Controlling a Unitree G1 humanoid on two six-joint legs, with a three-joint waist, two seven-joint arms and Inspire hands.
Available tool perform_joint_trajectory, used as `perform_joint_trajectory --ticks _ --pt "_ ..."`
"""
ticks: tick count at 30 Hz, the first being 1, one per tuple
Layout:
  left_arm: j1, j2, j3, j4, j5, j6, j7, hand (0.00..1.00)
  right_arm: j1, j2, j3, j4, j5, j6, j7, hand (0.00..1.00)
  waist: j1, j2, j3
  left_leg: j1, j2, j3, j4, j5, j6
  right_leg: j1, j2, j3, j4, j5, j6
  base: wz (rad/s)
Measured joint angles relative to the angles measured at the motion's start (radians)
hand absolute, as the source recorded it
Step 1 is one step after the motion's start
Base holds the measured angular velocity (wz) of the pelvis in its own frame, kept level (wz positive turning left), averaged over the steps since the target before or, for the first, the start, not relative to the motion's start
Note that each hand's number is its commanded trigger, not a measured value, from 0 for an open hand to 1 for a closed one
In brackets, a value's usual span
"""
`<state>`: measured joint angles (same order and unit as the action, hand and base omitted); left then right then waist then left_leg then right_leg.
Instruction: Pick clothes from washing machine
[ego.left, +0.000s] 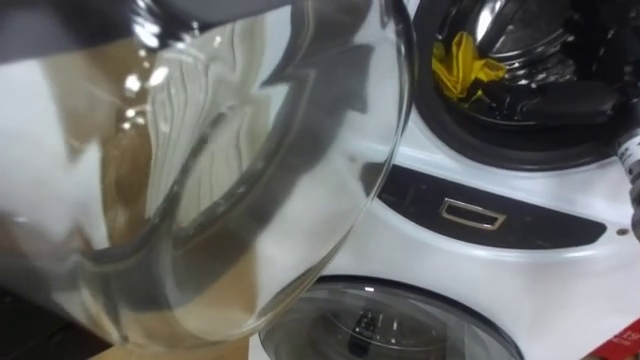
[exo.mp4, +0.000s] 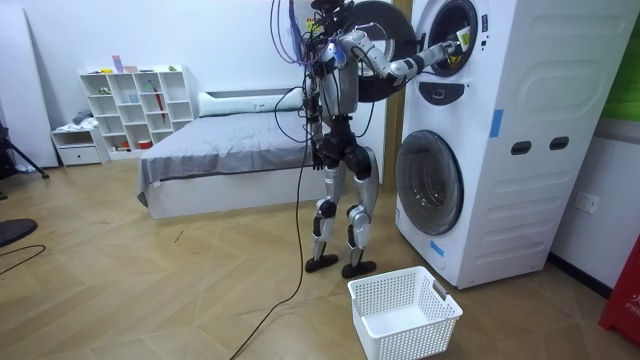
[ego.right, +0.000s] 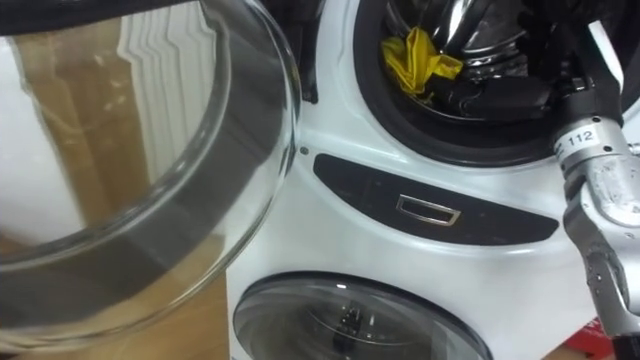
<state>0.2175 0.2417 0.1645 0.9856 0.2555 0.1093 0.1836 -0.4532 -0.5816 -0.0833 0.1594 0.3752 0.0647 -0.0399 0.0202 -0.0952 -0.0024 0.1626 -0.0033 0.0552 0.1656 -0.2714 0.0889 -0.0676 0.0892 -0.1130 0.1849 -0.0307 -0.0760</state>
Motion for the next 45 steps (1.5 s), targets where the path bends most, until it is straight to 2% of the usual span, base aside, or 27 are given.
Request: perform_joint_trajectory --ticks 7,10,14,17,22,28,32,39,42,45 --pt "0.015 0.0 0.009 -0.064 0.0 -0.005 0.0 0.0 -0.001 -0.007 0.002 0.018 -0.091 0.001 0.071 0.0 0.006 -0.002 -0.0015 0.003 0.0 0.012 0.0 0.0 0.0 0.001 0.001 0.006 0.0 0.0 0.0 -0.02" --pt "0.019 0.002 0.009 -0.064 0.002 -0.006 0.0 0.0 -0.004 -0.027 0.014 0.048 -0.145 0.001 0.108 0.0 0.015 -0.005 -0.0034 0.006 0.0 0.013 0.0 0.0 0.0 0.005 0.0 0.004 0.0 0.0 0.0 -0.01" --pt "0.03 0.002 0.006 -0.057 0.005 -0.006 0.0 0.0 -0.059 -0.032 0.06 0.134 -0.239 0.001 0.136 0.0 0.016 -0.014 -0.0037 0.008 -0.002 0.012 0.001 0.0 0.0 0.008 -0.002 0.0 0.001 0.0 -0.001 0.01" --pt "0.032 0.001 0.006 -0.042 0.005 -0.004 0.0 0.0 -0.101 -0.032 0.075 0.2 -0.329 0.002 0.168 0.0 0.022 -0.018 -0.0007 0.007 -0.003 0.01 -0.004 0.0 0.0 0.008 -0.003 -0.001 0.001 0.002 -0.004 0.0" --pt "0.023 0.006 -0.009 -0.022 -0.001 0.002 0.0 0.0 -0.193 -0.032 0.106 0.327 -0.444 0.003 0.173 0.0 0.032 -0.029 -0.003 0.007 -0.004 -0.007 -0.003 0.0 0.0 0.012 -0.006 -0.018 0.0 0.003 -0.005 0.07" --pt "0.021 0.016 -0.014 -0.022 -0.001 0.016 -0.014 0.0 -0.223 -0.035 0.118 0.375 -0.519 0.003 0.169 0.0 0.047 -0.048 0.0072 0.005 -0.004 -0.008 -0.003 0.0 0.0 0.011 -0.007 -0.026 0.0 0.003 -0.005 0.01" --pt "0.01 0.019 -0.014 -0.022 -0.001 0.015 -0.021 0.0 -0.236 -0.036 0.15 0.376 -0.588 0.004 0.161 0.0 0.069 -0.056 0.0012 0.006 -0.003 -0.004 0.0 0.0 0.0 0.013 -0.007 -0.032 0.0 0.003 -0.005 -0.02" --pt "0.004 0.024 -0.021 -0.022 0.0 0.017 -0.039 0.0 -0.259 -0.047 0.191 0.384 -0.697 0.004 0.16 0.0 0.093 -0.052 0.0041 0.006 -0.004 -0.008 0.002 0.0 0.0 0.015 -0.009 -0.041 0.0 0.003 -0.005 0.01" --pt "0.003 0.024 -0.034 -0.021 -0.001 0.035 -0.039 0.0 -0.276 -0.05 0.214 0.393 -0.702 0.023 0.156 0.0 0.096 -0.044 0.0094 0.006 -0.006 -0.01 0.005 0.0 -0.001 0.017 -0.011 -0.042 0.0 0.006 -0.009 0.0" --pt "0.003 0.024 -0.047 -0.021 -0.001 0.045 -0.04 0.0 -0.277 -0.05 0.218 0.395 -0.702 0.025 0.15 0.0 0.097 -0.04 0.0111 0.006 -0.007 -0.012 0.006 0.0 -0.001 0.018 -0.012 -0.043 0.001 0.006 -0.009 0.0"
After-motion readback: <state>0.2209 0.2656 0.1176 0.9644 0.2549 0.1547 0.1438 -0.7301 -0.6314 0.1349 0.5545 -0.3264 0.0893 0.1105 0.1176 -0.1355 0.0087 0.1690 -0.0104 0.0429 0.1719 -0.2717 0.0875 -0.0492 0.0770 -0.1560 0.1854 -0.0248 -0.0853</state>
